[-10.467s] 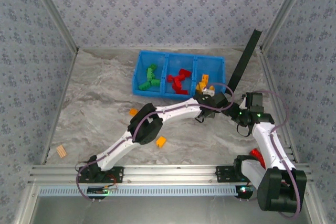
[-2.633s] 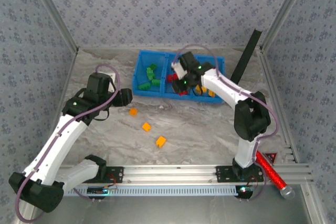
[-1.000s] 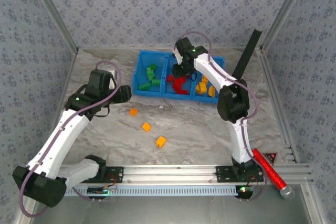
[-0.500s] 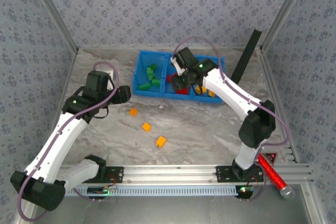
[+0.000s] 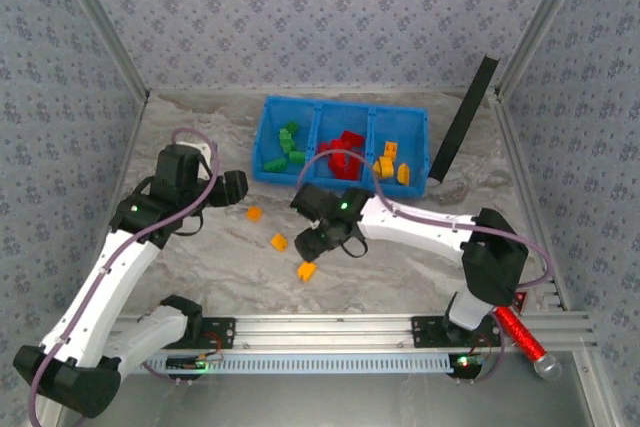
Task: Sort the legos into containers by color
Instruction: Pick up the lego from the bottom-center of the table.
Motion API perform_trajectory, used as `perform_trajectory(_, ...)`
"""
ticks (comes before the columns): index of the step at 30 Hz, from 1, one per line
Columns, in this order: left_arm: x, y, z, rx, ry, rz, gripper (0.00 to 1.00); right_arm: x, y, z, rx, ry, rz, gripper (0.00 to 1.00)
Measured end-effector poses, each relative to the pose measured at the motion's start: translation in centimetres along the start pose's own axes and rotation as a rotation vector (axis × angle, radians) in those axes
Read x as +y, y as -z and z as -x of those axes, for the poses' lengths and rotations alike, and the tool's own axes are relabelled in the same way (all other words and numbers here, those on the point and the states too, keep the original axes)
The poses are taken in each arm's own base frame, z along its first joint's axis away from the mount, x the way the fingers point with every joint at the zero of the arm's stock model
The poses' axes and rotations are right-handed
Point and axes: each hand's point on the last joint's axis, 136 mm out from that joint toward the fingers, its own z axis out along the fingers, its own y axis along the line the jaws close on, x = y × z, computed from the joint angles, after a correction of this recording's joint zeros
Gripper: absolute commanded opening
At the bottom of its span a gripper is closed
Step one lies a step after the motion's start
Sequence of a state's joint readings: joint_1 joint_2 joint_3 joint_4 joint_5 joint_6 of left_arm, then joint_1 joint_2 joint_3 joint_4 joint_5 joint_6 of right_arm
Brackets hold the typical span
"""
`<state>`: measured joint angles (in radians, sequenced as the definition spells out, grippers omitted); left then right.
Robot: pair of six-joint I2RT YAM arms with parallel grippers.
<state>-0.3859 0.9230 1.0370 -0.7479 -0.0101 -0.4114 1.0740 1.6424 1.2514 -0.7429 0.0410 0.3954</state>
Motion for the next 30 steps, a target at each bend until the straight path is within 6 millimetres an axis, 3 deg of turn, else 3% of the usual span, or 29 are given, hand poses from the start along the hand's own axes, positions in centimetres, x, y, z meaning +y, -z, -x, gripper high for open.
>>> perform_trajectory(5, 0.1, 0.4, -0.4, 0.0, 0.0, -0.008, 0.78, 3.5, -0.7, -0.5, -0.005, 0.099, 0.064, 0.88)
perform_trajectory(18, 0.2, 1.0, -1.2, 0.009, 0.0, -0.015, 0.79, 3.7, -6.0, -2.7, 0.144, 0.229, 0.044, 0.83)
perform_trajectory(24, 0.3, 1.0, -1.4, 0.017, 0.0, -0.012, 0.79, 3.6, -7.2, -3.1, 0.175, 0.262, 0.037, 0.7)
perform_trajectory(28, 0.3, 0.8, -1.4, 0.024, 0.0, -0.009, 0.79, 3.6, -7.4, -3.3, 0.184, 0.279, 0.038, 0.46)
perform_trajectory(30, 0.3, 0.6, -1.5, 0.03, 0.0, -0.006, 0.79, 3.6, -7.5, -3.4, 0.188, 0.287, 0.039, 0.4)
